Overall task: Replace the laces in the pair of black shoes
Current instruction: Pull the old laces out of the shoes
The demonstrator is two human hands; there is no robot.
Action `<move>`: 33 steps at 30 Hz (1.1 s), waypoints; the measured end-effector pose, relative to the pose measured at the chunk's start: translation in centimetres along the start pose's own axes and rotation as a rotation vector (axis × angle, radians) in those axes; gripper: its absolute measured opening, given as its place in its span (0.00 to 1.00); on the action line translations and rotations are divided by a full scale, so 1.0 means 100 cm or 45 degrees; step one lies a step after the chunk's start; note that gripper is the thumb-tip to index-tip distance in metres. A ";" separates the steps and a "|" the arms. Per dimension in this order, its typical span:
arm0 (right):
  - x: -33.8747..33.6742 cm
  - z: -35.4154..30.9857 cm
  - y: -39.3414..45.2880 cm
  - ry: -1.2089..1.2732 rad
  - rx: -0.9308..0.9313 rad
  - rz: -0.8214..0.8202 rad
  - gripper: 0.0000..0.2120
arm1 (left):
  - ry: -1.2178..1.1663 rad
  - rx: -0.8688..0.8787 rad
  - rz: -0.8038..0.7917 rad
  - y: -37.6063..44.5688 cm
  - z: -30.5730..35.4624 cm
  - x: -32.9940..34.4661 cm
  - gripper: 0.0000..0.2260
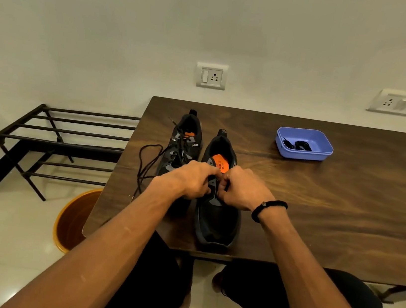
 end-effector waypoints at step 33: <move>-0.009 -0.004 -0.004 0.056 0.066 0.104 0.09 | -0.138 0.077 0.075 -0.005 -0.007 -0.003 0.04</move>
Point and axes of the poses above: each hand's wrist, its own y-axis towards the middle knuckle, its own x-axis out of the palm, z = x × y, the point moved 8 cm from there along y, towards the middle knuckle, and after that the axes turned 6 degrees about -x, right-handed, at the moved point
